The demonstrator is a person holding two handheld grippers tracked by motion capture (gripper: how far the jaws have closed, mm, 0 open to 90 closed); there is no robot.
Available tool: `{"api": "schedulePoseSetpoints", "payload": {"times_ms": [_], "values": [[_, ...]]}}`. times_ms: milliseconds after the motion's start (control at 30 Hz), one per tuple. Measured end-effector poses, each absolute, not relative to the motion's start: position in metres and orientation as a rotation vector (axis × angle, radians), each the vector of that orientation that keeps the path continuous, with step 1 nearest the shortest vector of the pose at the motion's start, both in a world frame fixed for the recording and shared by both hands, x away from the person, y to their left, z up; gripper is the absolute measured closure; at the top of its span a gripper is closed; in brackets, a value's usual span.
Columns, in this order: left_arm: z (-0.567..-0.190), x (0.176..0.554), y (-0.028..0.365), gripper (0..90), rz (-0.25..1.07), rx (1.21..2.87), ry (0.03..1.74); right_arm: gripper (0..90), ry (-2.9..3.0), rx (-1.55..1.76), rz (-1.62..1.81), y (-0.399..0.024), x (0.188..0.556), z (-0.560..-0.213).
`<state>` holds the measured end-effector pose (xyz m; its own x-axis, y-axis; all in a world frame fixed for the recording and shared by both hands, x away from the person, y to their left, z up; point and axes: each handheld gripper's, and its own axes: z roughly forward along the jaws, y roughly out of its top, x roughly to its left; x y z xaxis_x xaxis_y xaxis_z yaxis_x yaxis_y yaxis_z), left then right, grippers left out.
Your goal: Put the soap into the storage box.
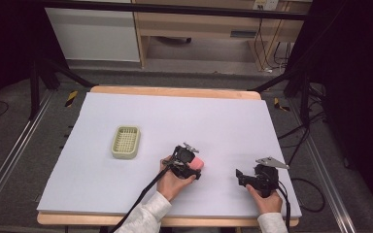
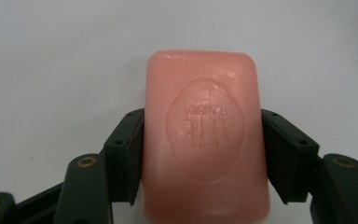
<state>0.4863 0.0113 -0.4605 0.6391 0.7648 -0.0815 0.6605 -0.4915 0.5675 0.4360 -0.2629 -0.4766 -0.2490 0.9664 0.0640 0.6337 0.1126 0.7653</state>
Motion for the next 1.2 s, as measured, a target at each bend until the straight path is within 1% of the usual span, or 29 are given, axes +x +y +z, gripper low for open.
{"api": "schedulePoseSetpoints", "payload": {"times_ms": [400, 867, 1200], "values": [[-0.451, 0.485, 0.028, 37.0, 0.238, 2.282, 1.094, 9.9, 1.94, 1.553, 0.968, -0.263, 0.436, -0.477], [-0.434, 0.481, 0.066, 37.1, 0.268, 2.255, 1.106, 9.9, 1.939, 1.554, 0.965, -0.263, 0.436, -0.477], [-0.426, 0.478, 0.085, 37.1, 0.287, 2.232, 1.11, 9.9, 1.938, 1.555, 0.963, -0.263, 0.436, -0.477]]}}
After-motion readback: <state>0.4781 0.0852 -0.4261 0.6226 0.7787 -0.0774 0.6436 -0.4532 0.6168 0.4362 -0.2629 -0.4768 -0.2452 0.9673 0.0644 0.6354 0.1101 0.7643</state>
